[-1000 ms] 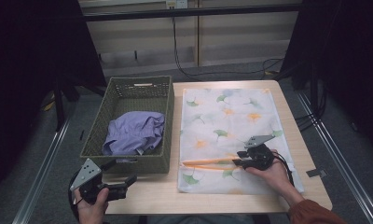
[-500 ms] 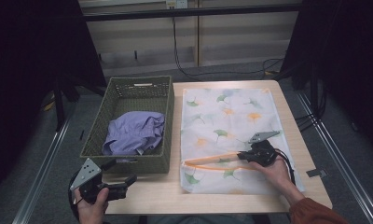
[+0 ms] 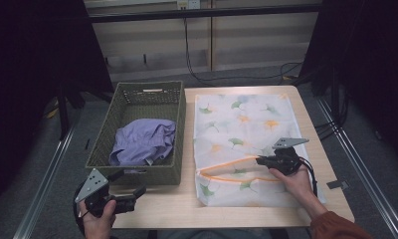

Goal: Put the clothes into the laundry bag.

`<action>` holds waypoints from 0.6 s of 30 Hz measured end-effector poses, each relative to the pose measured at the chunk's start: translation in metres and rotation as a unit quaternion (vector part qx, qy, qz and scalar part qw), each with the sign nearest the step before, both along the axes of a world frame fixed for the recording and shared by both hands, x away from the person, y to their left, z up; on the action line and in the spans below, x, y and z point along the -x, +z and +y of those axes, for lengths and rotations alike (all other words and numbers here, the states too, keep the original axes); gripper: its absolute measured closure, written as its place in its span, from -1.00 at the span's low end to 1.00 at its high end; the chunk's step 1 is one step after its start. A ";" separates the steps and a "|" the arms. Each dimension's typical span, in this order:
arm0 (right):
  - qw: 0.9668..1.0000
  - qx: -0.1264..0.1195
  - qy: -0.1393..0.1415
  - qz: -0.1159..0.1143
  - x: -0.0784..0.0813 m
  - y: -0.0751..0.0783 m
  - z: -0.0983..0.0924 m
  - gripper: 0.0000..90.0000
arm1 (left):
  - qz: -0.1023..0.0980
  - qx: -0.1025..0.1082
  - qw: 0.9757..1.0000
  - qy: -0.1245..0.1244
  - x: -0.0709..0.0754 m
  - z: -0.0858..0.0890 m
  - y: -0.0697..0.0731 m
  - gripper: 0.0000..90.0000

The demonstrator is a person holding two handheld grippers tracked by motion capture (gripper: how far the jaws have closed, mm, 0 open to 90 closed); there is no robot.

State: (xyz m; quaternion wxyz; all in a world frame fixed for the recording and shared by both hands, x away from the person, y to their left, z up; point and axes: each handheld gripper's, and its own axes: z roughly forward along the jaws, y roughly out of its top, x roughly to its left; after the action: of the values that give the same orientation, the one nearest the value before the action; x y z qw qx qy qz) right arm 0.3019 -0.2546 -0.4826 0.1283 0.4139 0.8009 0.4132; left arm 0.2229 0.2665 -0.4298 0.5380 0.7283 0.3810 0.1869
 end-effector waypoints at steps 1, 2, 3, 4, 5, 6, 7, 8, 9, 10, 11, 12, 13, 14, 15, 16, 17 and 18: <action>1.000 -0.006 -0.001 -0.004 0.001 0.003 0.000 0.99 | 0.000 -0.001 1.000 0.002 0.000 0.000 0.000 -0.91; 1.000 -0.011 -0.004 -0.009 0.001 0.004 0.000 0.99 | 0.000 0.000 1.000 0.002 0.000 0.000 0.000 -0.91; 1.000 -0.011 -0.004 -0.009 0.001 0.004 0.000 0.99 | 0.000 0.000 1.000 0.002 0.000 0.000 0.000 -0.91; 1.000 -0.015 -0.004 -0.014 0.002 0.007 0.000 0.99 | 0.000 -0.001 1.000 0.001 0.000 0.000 0.000 -0.91; 1.000 -0.017 -0.005 -0.015 0.002 0.008 0.000 0.99 | 0.000 0.000 1.000 0.001 0.000 0.000 0.000 -0.91; 1.000 -0.020 -0.005 -0.014 0.001 0.009 0.000 0.99 | 0.000 0.000 1.000 0.001 0.000 0.000 0.000 -0.91; 0.999 -0.026 -0.010 -0.018 0.001 0.011 -0.001 0.99 | 0.000 -0.002 1.000 0.005 0.000 0.000 0.000 -0.91; 0.999 -0.029 -0.011 -0.019 0.001 0.012 -0.001 0.99 | 0.000 -0.002 1.000 0.004 0.000 0.000 0.000 -0.91; 0.999 -0.033 -0.013 -0.021 0.001 0.013 -0.001 0.99 | 0.000 0.001 1.000 0.000 0.000 0.000 0.000 -0.91; 0.999 -0.033 -0.013 -0.021 0.001 0.013 -0.001 0.99 | 0.000 0.001 1.000 0.000 0.000 0.000 0.000 -0.91; 0.999 -0.040 -0.018 -0.024 0.001 0.016 -0.001 0.99 | 0.000 -0.002 1.000 0.005 0.000 0.000 0.000 -0.91; 0.999 -0.040 -0.018 -0.024 0.001 0.016 -0.001 0.99 | 0.000 -0.002 1.000 0.005 0.000 0.000 0.000 -0.91; 0.999 -0.043 -0.019 -0.025 0.001 0.017 -0.002 0.99 | 0.000 -0.002 1.000 0.002 0.000 0.000 0.000 -0.91; 0.998 -0.051 -0.020 -0.028 0.000 0.020 -0.002 0.99 | 0.001 -0.001 1.000 0.001 0.000 0.000 0.000 -0.91; 0.998 -0.054 -0.020 -0.030 -0.001 0.021 -0.002 0.99 | 0.001 -0.001 1.000 0.001 0.000 0.000 0.000 -0.91; 0.998 -0.054 -0.020 -0.030 -0.001 0.021 -0.002 0.99 | 0.001 -0.002 1.000 0.002 0.000 0.000 0.000 -0.91; 0.997 -0.060 -0.018 -0.034 -0.002 0.024 0.000 0.99 | 0.000 -0.001 1.000 0.002 0.000 0.000 0.000 -0.91; 0.997 -0.061 -0.018 -0.035 -0.002 0.025 0.000 0.99 | 0.000 -0.001 1.000 0.002 0.000 0.000 0.000 -0.91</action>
State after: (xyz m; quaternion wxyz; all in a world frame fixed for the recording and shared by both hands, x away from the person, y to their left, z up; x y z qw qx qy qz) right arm 0.3038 -0.2547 -0.4577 0.1380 0.4209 0.7616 0.4730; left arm 0.2230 0.2664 -0.4298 0.5367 0.7280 0.3826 0.1884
